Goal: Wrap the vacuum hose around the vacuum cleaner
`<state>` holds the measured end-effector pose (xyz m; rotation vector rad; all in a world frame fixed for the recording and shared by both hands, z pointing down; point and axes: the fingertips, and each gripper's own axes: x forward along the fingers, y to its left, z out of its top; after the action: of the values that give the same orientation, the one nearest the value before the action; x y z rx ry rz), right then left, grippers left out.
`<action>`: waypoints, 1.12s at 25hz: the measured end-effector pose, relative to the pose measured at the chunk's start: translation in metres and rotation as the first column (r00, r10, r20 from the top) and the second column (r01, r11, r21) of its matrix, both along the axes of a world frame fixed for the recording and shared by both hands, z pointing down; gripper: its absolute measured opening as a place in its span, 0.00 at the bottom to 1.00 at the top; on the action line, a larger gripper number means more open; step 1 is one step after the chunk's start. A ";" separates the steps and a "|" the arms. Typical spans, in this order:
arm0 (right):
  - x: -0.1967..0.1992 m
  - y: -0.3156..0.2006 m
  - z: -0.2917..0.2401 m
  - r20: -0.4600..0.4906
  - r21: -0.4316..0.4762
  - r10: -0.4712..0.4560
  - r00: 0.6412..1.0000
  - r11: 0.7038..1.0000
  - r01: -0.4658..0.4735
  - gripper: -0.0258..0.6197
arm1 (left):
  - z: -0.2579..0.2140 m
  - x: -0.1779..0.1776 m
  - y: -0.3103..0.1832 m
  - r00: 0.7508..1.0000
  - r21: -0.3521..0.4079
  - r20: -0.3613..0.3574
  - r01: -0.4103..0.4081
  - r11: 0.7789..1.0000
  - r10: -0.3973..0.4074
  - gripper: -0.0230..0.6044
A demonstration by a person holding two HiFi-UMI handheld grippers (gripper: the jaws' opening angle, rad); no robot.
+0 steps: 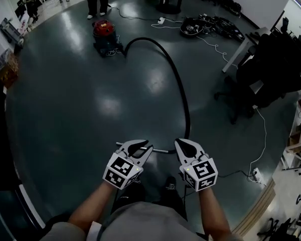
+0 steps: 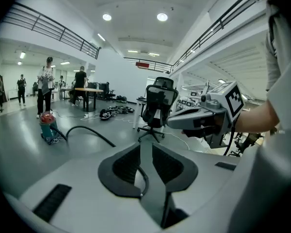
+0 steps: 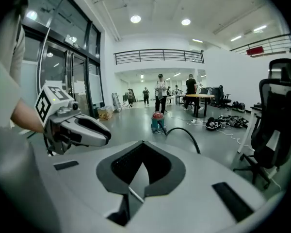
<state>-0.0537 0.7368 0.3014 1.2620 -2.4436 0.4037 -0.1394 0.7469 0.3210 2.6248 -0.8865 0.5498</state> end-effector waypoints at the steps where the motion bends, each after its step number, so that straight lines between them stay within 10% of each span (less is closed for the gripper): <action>1: -0.002 -0.003 0.009 -0.019 -0.007 -0.006 1.000 1.000 0.006 0.05 | 0.011 -0.003 -0.006 1.000 -0.017 0.005 -0.013 1.000 0.013 0.17; 15: 0.042 -0.067 0.236 -0.043 -0.208 -0.104 0.994 0.974 0.093 0.05 | 0.242 0.030 -0.083 0.984 -0.154 0.176 0.011 0.988 0.017 0.17; 28: 0.034 -0.057 0.569 -0.021 -0.422 -0.304 0.952 0.866 0.268 0.16 | 0.572 0.017 -0.075 0.958 -0.311 0.266 -0.022 0.950 0.109 0.18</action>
<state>-0.0198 0.6801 0.8699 0.7093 -2.2595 0.7210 -0.1229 0.6721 0.8933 2.3352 -0.7231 1.0117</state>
